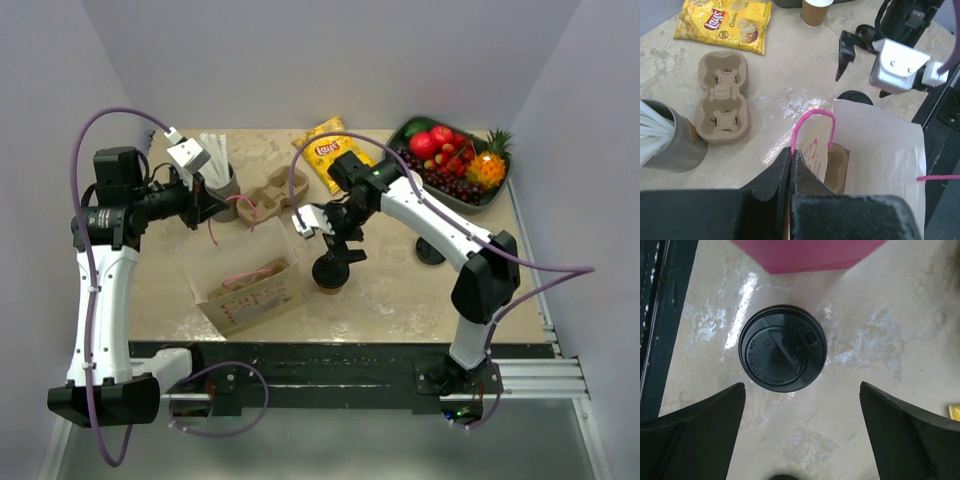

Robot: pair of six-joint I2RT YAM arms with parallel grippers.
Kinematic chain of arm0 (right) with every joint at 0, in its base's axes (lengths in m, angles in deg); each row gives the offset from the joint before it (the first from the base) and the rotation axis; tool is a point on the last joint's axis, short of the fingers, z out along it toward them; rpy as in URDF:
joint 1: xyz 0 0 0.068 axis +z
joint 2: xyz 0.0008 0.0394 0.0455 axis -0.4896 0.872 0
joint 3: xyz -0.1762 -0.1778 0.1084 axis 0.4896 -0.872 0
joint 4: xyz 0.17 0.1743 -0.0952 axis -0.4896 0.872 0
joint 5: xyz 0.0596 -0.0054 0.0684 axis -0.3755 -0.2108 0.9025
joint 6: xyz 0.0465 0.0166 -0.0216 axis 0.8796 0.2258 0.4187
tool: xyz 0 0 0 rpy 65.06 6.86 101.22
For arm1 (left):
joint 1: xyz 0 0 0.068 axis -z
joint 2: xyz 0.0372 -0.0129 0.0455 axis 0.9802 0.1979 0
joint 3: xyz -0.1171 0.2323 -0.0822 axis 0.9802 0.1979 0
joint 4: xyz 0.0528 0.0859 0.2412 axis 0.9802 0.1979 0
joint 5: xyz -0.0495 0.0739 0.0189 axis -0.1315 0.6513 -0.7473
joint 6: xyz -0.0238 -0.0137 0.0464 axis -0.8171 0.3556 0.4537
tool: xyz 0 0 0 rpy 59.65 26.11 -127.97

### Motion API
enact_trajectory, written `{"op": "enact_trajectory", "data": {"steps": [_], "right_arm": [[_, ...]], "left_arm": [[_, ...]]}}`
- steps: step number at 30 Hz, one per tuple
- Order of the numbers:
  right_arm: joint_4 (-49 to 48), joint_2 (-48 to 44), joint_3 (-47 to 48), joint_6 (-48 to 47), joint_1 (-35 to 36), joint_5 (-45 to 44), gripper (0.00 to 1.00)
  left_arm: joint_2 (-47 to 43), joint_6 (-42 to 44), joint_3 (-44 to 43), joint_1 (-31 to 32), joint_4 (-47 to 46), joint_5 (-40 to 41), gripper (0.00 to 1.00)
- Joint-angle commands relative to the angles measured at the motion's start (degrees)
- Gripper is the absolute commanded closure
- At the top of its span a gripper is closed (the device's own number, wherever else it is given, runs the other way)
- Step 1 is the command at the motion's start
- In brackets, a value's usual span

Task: Pack the takeout coffee

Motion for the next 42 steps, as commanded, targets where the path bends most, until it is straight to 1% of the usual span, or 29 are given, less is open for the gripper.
{"op": "enact_trajectory", "data": {"steps": [1,3,4,8,12,17,21,35,42], "right_arm": [[9.73,2.74,2.77,-17.98,0.20,1.51,0.01],[12.29,3.63,3.22,-22.20,0.55,0.64,0.01],[12.04,3.98,2.87,-23.00,0.81,0.02,0.01],[9.05,3.90,0.32,-26.43,1.07,-2.70,0.01],[6.50,4.34,-0.39,-28.19,1.16,-3.15,0.01],[10.27,5.57,0.76,-31.10,2.47,-3.15,0.01],[8.96,5.13,-1.00,-31.19,3.09,-2.80,0.01],[5.36,6.36,-1.70,-27.76,4.59,-3.15,0.02],[6.15,6.80,-1.53,-27.58,4.94,-3.41,0.04]], "left_arm": [[-0.05,-2.14,0.88,-0.21,-4.12,1.73,1.00],[-0.40,-2.76,1.93,-0.21,-4.47,2.18,1.00],[-0.49,-3.11,2.20,-0.30,-4.82,2.53,1.00],[-0.93,-4.61,3.60,-0.21,-5.88,3.32,1.00],[-1.02,-4.70,3.87,-0.30,-5.79,4.38,1.00],[-0.31,-4.26,3.25,-0.21,-5.27,5.26,1.00],[-0.57,-4.17,2.99,-0.47,-5.18,5.87,1.00],[-1.10,-4.34,2.81,-1.53,-3.86,5.61,1.00],[-1.37,-4.34,2.90,-1.97,-3.68,5.52,1.00]]}}
